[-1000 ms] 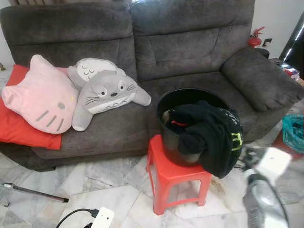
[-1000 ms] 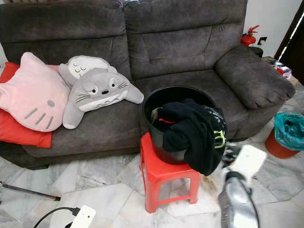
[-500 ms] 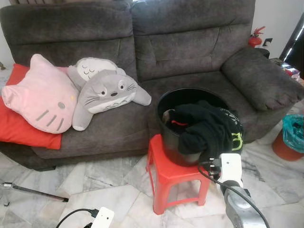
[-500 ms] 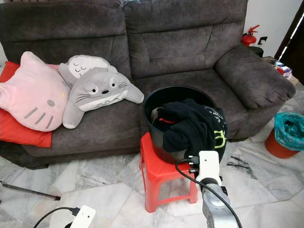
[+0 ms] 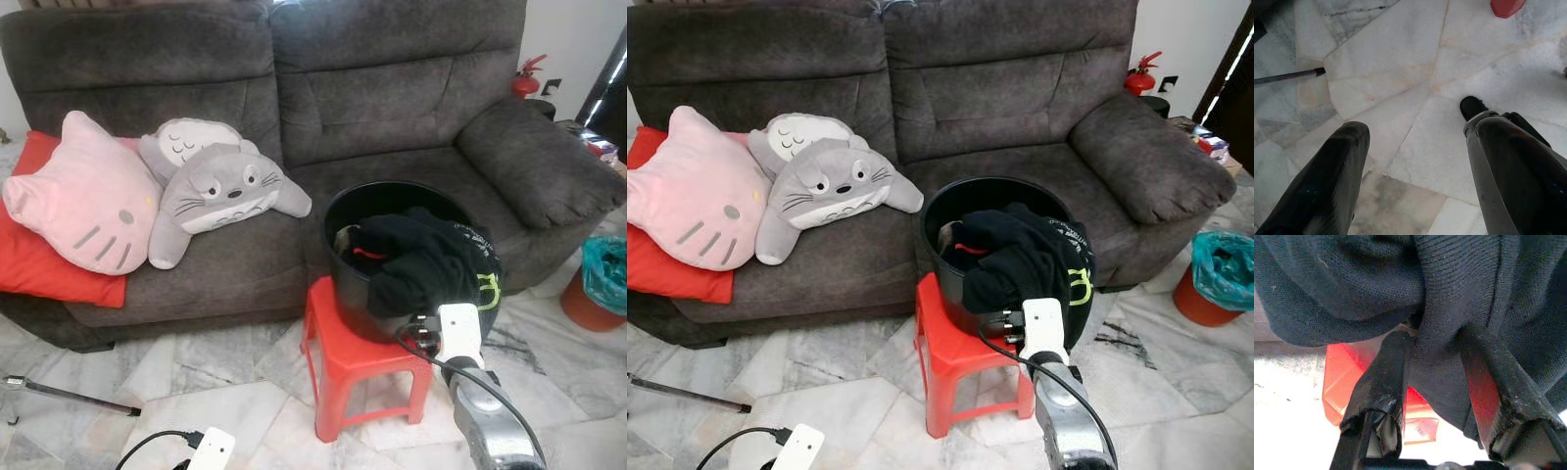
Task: Hang hanger
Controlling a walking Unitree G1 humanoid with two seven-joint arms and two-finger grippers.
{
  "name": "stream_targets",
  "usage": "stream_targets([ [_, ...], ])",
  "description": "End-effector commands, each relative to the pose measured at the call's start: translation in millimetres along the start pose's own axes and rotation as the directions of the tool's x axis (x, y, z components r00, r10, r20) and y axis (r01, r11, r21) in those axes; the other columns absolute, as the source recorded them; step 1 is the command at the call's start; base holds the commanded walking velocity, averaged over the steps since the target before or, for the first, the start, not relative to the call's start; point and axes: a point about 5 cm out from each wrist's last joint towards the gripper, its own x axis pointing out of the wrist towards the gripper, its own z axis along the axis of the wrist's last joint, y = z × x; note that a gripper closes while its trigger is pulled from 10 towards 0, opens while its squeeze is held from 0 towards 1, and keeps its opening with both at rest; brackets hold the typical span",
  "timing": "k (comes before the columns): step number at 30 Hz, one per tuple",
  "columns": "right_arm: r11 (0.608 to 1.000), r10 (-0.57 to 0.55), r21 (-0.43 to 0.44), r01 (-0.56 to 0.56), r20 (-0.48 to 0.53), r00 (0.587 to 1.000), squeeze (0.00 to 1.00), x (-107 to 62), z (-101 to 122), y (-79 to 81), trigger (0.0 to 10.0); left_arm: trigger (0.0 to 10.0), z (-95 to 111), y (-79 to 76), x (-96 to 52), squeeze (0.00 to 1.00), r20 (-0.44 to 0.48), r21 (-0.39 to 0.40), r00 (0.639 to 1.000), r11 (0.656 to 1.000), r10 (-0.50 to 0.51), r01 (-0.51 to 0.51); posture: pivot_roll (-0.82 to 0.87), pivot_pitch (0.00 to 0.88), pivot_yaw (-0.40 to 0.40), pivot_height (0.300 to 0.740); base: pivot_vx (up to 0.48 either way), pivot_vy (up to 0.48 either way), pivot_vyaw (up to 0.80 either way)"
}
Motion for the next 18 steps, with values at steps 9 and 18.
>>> stream_targets([
  [9, 0.999, 0.007, 0.052, -0.007, 0.008, 1.000, 0.00, 12.2, 2.6, 4.3, 10.0, 10.0, -5.1, -0.2, -0.8, 0.00, -0.022, 0.005, 1.000, 1.000, 0.004, -0.004, -0.23, 0.024, 0.041, 0.740, 0.000, 0.000, 0.00],
  [18, 0.989, -0.108, 0.097, 0.109, -0.019, 0.994, 0.00, 12.9, -4.4, -1.7, 10.0, 10.0, -5.1, -0.7, -0.8, 0.00, -0.022, 0.000, 1.000, 1.000, 0.002, -0.002, -0.23, 0.027, 0.038, 0.740, 0.000, 0.000, 0.00],
])
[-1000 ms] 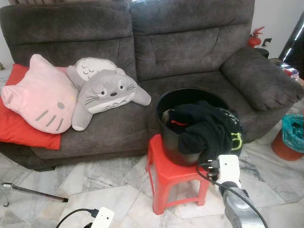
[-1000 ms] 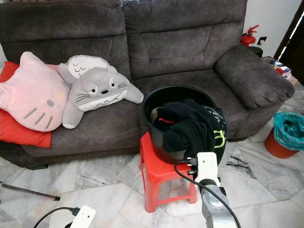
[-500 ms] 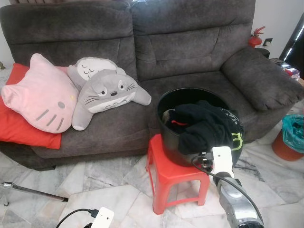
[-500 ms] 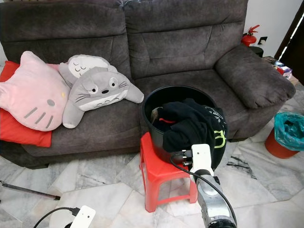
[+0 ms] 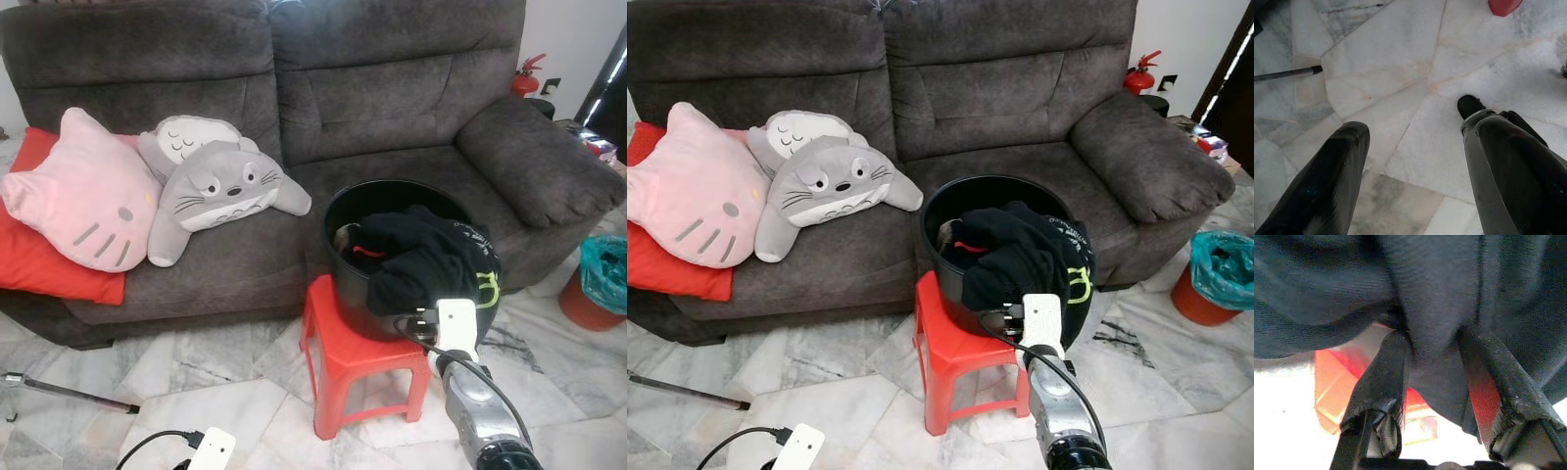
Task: Hang hanger
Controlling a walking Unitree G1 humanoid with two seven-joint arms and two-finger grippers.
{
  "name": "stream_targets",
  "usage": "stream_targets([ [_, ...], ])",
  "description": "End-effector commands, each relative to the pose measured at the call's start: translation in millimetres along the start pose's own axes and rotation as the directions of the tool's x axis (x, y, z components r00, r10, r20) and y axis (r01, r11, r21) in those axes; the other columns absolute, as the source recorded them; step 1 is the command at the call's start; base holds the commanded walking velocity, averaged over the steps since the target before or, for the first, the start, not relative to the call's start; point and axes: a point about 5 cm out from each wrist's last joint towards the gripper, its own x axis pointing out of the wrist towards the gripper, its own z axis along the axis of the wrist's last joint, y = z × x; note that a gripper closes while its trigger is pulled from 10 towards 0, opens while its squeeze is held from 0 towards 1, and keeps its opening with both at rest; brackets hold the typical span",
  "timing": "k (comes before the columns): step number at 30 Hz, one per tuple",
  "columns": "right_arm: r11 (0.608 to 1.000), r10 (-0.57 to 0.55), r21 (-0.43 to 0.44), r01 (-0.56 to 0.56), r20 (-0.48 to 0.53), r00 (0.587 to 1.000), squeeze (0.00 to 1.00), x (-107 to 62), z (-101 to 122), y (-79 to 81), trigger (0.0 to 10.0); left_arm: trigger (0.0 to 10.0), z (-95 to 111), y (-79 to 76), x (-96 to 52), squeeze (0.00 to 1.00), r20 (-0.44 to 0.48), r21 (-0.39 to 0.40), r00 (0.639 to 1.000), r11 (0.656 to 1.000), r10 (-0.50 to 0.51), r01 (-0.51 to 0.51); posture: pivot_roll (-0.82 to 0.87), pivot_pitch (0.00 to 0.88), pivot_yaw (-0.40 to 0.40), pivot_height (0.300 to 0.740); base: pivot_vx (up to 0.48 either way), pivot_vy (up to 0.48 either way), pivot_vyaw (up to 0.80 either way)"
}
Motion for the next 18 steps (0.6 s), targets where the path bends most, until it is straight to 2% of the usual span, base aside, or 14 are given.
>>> stream_targets([
  [1, 0.999, -0.037, 0.030, 0.037, 0.000, 0.999, 0.00, 0.4, -1.2, -1.4, 10.0, 10.0, -5.1, -0.2, -0.8, 0.00, -0.022, 0.003, 1.000, 1.000, 0.003, -0.003, -0.23, 0.027, 0.038, 0.740, 0.000, 0.000, 0.00],
  [7, 0.990, -0.136, 0.042, 0.136, -0.002, 0.991, 0.00, -2.9, -7.8, -12.2, 10.0, 10.0, -5.1, -0.4, -0.8, 0.00, -0.022, 0.005, 1.000, 1.000, 0.002, -0.002, -0.23, 0.028, 0.038, 0.740, 0.000, 0.000, 0.00],
  [9, 0.975, -0.220, 0.041, 0.220, -0.006, 0.976, 0.00, -5.1, -10.7, -23.4, 10.0, 10.0, -5.0, -0.5, -0.8, 0.00, -0.022, 0.006, 1.000, 1.000, 0.002, -0.002, -0.23, 0.027, 0.037, 0.740, 0.000, 0.000, 0.00],
  [13, 0.964, -0.264, 0.037, 0.264, -0.008, 0.965, 0.00, -7.0, -12.5, -30.3, 10.0, 10.0, -5.0, -0.5, -0.8, 0.00, -0.021, 0.006, 1.000, 1.000, 0.002, -0.002, -0.23, 0.027, 0.037, 0.740, 0.000, 0.000, 0.00],
  [18, 0.931, -0.364, 0.018, 0.364, -0.003, 0.931, 0.00, -16.8, -22.2, -44.6, 10.0, 10.0, -4.7, -0.4, -0.7, 0.00, -0.021, 0.007, 1.000, 1.000, 0.002, -0.001, -0.23, 0.028, 0.039, 0.740, 0.000, 0.000, 0.00],
])
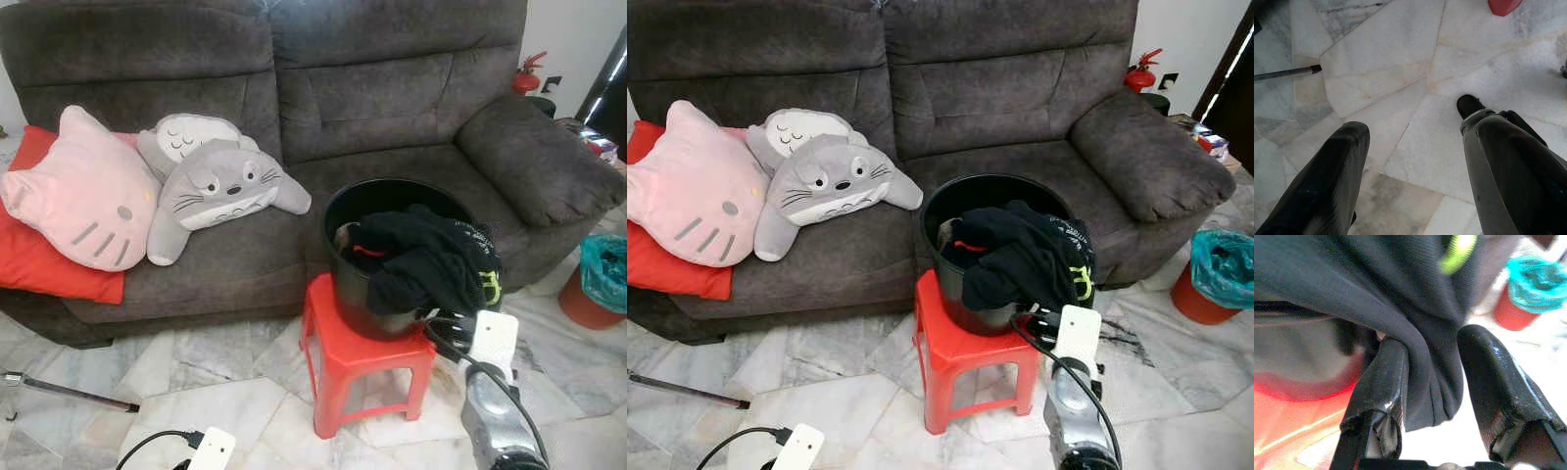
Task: Hang hanger
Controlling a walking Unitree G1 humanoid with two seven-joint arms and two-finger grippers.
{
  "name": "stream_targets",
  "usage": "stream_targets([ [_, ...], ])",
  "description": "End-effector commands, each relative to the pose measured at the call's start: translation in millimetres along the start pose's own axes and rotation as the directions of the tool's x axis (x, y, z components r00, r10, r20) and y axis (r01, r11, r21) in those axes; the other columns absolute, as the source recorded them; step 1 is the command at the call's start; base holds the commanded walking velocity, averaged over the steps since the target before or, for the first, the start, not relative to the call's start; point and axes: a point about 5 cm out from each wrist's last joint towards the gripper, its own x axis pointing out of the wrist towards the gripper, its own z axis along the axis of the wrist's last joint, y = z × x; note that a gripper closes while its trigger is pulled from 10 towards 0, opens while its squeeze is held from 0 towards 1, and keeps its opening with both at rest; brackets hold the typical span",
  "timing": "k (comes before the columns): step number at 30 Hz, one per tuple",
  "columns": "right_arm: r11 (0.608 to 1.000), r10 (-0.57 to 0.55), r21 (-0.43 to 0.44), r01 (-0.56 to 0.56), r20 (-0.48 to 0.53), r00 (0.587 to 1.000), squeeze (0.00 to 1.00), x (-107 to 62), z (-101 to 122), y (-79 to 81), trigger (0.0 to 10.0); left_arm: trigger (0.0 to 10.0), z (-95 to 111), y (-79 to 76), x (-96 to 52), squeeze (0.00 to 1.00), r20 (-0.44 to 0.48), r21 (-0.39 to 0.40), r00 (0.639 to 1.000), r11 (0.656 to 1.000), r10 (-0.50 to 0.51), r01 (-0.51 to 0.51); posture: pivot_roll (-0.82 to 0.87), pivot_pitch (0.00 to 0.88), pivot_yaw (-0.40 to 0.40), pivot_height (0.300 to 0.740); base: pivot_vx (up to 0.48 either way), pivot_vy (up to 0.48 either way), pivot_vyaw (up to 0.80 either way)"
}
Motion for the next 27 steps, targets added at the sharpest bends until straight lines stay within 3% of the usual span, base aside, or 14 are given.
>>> stream_targets([
  [1, 0.999, -0.040, -0.004, 0.040, -0.002, 0.999, 0.00, -2.6, -5.0, -6.8, 10.0, 10.0, -4.8, -0.4, -0.7, 0.00, -0.021, 0.008, 1.000, 1.000, 0.001, -0.001, -0.23, 0.028, 0.039, 0.740, 0.000, 0.000, 0.00],
  [8, 0.998, -0.061, -0.003, 0.061, -0.006, 0.998, 0.00, -7.6, -12.9, -10.7, 10.0, 10.0, -4.5, 0.3, -0.6, 0.00, -0.020, 0.011, 1.000, 1.000, 0.000, 0.000, -0.24, 0.027, 0.043, 0.740, 0.000, 0.000, 0.00],
  [27, 1.000, 0.016, 0.008, -0.017, 0.020, 1.000, 0.00, 4.1, 3.1, -3.9, 10.0, 10.0, -4.4, 0.3, -0.6, 0.00, -0.021, 0.010, 1.000, 1.000, 0.003, -0.002, -0.23, 0.027, 0.044, 0.740, 0.000, 0.000, 0.00],
])
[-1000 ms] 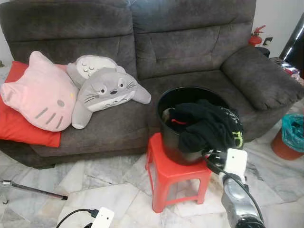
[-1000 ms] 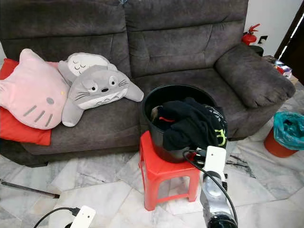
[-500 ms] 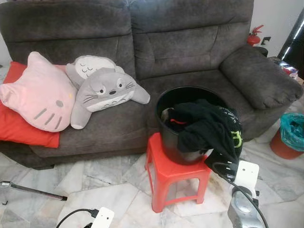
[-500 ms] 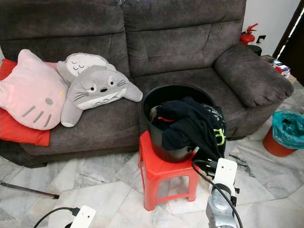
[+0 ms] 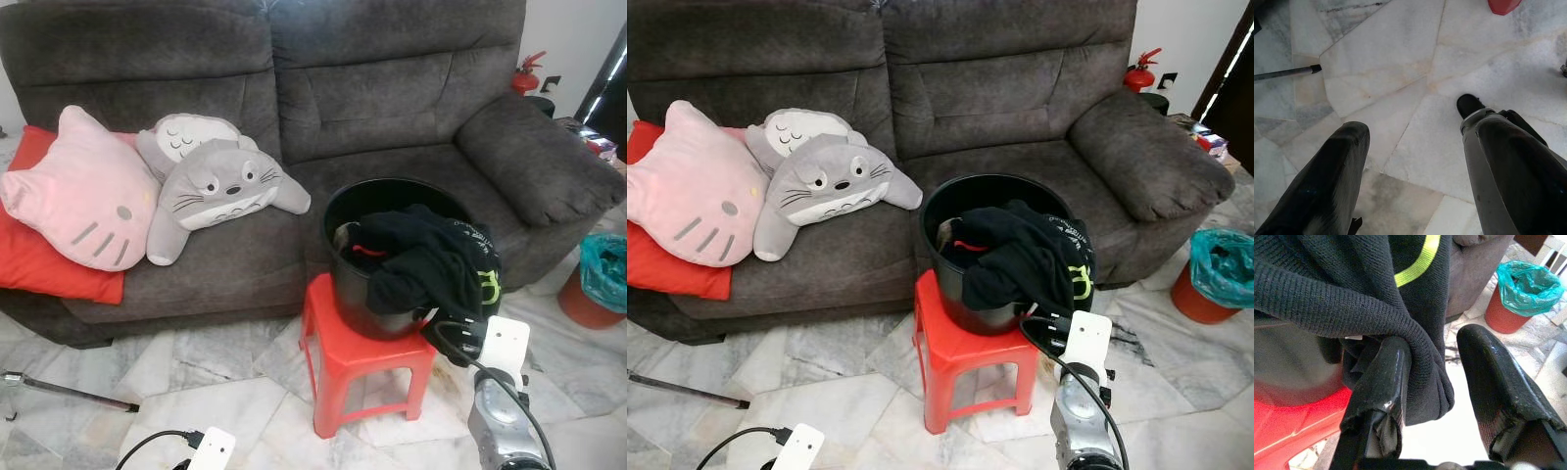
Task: Hang hanger
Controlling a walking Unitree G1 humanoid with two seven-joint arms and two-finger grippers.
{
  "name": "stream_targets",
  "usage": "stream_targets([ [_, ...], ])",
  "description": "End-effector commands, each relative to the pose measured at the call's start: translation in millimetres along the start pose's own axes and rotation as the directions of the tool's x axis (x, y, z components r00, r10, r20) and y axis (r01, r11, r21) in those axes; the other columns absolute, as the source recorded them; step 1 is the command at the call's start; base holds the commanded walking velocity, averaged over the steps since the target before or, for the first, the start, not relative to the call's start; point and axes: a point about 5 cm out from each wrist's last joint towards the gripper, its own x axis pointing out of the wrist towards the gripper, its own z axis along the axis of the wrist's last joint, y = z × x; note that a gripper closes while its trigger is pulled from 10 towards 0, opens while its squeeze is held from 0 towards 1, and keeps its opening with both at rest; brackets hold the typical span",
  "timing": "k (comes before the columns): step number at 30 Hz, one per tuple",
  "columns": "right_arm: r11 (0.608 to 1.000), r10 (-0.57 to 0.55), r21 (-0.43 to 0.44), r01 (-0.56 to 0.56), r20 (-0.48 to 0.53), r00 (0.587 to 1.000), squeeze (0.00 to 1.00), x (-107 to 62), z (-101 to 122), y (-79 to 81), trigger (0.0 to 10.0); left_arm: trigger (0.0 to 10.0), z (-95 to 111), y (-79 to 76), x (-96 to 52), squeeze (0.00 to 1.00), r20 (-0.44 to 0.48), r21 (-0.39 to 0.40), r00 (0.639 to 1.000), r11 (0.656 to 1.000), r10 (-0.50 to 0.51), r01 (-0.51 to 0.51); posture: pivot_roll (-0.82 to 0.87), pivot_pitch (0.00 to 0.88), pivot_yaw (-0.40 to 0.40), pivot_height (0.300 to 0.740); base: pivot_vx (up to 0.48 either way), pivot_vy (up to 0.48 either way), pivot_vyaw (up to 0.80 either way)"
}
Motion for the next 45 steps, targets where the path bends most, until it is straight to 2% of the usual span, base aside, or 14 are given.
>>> stream_targets([
  [1, 1.000, 0.005, 0.002, -0.005, -0.005, 1.000, 0.00, 1.0, -0.1, 0.0, 10.0, 10.0, -4.3, 0.1, -0.6, 0.00, -0.021, 0.010, 1.000, 1.000, 0.002, -0.002, -0.23, 0.026, 0.043, 0.740, 0.000, 0.000, 0.00],
  [7, 1.000, 0.021, 0.004, -0.021, -0.007, 1.000, 0.00, 2.6, 0.8, 0.3, 10.0, 10.0, -4.5, 0.0, -0.6, 0.00, -0.021, 0.008, 1.000, 1.000, 0.002, -0.002, -0.23, 0.028, 0.043, 0.740, 0.000, 0.000, 0.00],
  [8, 1.000, 0.026, 0.006, -0.026, -0.007, 1.000, 0.00, 2.7, 1.0, 0.6, 4.2, 10.0, -4.5, 0.1, -0.6, 0.00, -0.021, 0.009, 1.000, 1.000, 0.002, -0.002, -0.23, 0.028, 0.043, 0.740, 0.000, 0.000, 0.00],
  [9, 1.000, 0.028, 0.006, -0.028, -0.006, 1.000, 0.00, 2.7, 1.0, 0.7, 1.7, 10.0, -4.5, 0.1, -0.6, 0.00, -0.021, 0.009, 1.000, 1.000, 0.002, -0.002, -0.23, 0.028, 0.043, 0.740, 0.000, 0.000, 0.00],
  [10, 0.999, 0.032, 0.009, -0.032, -0.004, 0.999, 0.00, 2.7, 1.1, 0.9, 0.0, 10.0, -4.6, 0.1, -0.6, 0.00, -0.022, 0.011, 1.000, 1.000, 0.002, -0.002, -0.23, 0.028, 0.044, 0.740, 0.000, 0.000, 0.00],
  [31, 0.999, 0.029, 0.015, -0.029, 0.004, 1.000, 0.00, 3.5, 2.4, 2.3, 0.0, 10.0, -4.0, 0.7, -0.4, 0.00, -0.022, 0.016, 1.000, 1.000, 0.002, -0.002, -0.22, 0.027, 0.046, 0.740, 0.000, 0.000, 0.00],
  [38, 1.000, 0.005, 0.008, -0.005, 0.041, 0.999, 0.00, 4.0, 8.4, 0.8, 0.0, 10.0, -3.8, 0.7, -0.4, 0.00, -0.021, 0.016, 1.000, 1.000, 0.002, -0.001, -0.22, 0.026, 0.046, 0.740, 0.000, 0.000, 0.00],
  [41, 0.995, -0.025, -0.094, 0.043, 0.193, 0.981, 0.00, 1.8, 30.4, -4.3, 0.0, 10.0, -3.9, 0.8, -0.4, 0.00, -0.021, 0.016, 1.000, 1.000, 0.001, -0.001, -0.23, 0.025, 0.046, 0.740, 0.000, 0.000, 0.00],
  [43, 0.990, -0.018, -0.125, 0.057, 0.295, 0.955, 0.00, -2.7, 48.2, -5.0, 0.0, 10.0, -3.9, 1.1, -0.4, 0.00, -0.022, 0.017, 1.000, 1.000, 0.002, -0.001, -0.23, 0.026, 0.047, 0.740, 0.000, 0.000, 0.00],
  [44, 0.988, -0.015, -0.139, 0.071, 0.370, 0.929, 0.00, -7.3, 63.8, -6.3, 0.0, 10.0, -3.9, 1.2, -0.4, 0.00, -0.022, 0.018, 1.000, 1.000, 0.002, -0.001, -0.23, 0.025, 0.048, 0.740, 0.000, 0.000, 0.00],
  [45, 0.988, -0.015, -0.139, 0.071, 0.370, 0.929, 0.00, -7.3, 63.8, -6.3, 0.0, 10.0, -3.9, 1.2, -0.4, 0.00, -0.022, 0.018, 1.000, 1.000, 0.002, -0.001, -0.23, 0.025, 0.048, 0.740, 0.000, 0.000, 0.00],
])
